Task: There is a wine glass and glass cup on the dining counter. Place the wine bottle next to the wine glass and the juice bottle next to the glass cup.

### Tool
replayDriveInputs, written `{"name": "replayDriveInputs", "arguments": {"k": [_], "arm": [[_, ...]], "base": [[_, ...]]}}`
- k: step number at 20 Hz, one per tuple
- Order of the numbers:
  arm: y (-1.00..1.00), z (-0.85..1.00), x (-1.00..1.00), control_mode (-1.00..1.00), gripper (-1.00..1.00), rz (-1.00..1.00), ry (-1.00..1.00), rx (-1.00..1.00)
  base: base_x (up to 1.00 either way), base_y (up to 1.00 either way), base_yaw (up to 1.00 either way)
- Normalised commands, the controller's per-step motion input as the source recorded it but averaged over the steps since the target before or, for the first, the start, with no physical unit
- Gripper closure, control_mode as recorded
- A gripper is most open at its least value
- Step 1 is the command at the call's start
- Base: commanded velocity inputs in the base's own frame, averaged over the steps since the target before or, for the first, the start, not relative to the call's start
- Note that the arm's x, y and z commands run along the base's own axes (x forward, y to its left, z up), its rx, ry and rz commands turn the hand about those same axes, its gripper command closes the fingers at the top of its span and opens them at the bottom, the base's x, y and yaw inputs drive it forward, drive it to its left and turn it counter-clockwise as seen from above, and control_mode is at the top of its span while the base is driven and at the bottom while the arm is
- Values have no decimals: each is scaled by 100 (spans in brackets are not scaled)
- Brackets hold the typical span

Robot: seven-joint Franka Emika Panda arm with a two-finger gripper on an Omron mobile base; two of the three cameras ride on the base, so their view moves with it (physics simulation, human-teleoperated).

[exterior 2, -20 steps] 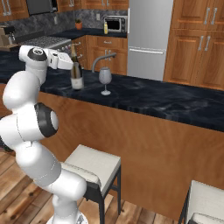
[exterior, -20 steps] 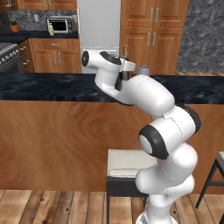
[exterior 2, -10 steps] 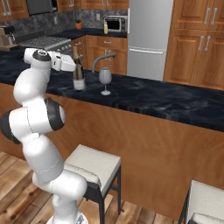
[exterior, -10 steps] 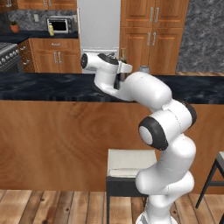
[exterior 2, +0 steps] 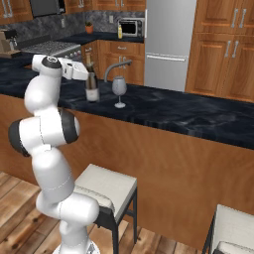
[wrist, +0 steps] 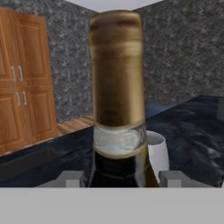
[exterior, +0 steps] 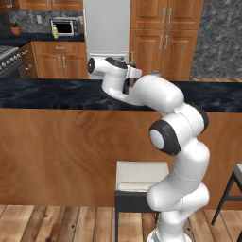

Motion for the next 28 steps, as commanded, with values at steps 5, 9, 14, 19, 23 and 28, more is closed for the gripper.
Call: {"name": "replayDriveInputs", "arguments": {"k": [5, 9, 14, 19, 23, 28], "arm": [[-4, -2, 11, -100, 100, 0, 0, 0], [-2, -6, 0, -100, 100, 0, 0, 0], [-10, -3, 3, -100, 100, 0, 0, 0], [-17, -6, 8, -100, 100, 0, 0, 0], [-21, -10, 8, -100, 100, 0, 0, 0], [-4, -17, 5, -100, 100, 0, 0, 0]], "base": [[0, 0, 0], [0, 0, 0], [0, 0, 0], [0, 0, 0], [0, 0, 0], [0, 0, 0]]}}
